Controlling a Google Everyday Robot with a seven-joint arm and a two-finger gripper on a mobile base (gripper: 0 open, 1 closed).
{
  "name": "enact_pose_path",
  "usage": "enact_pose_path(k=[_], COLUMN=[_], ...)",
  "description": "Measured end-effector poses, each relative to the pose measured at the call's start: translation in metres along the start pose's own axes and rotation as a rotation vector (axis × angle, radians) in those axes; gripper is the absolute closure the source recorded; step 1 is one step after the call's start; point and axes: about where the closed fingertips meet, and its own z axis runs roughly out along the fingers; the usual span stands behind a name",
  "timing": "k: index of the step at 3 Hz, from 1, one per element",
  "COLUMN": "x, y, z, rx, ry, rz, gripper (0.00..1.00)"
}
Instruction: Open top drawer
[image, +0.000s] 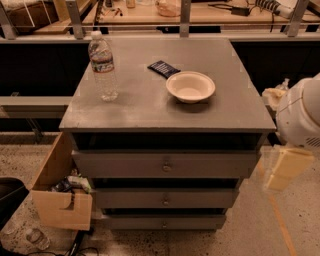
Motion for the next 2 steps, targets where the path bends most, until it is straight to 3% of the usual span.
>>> enact_pose_path(k=[2], x=[-0.016], y=[0.039], z=[0.092], rx=[-0.004], ry=[-0.043], rz=[0.058], gripper=[0.00])
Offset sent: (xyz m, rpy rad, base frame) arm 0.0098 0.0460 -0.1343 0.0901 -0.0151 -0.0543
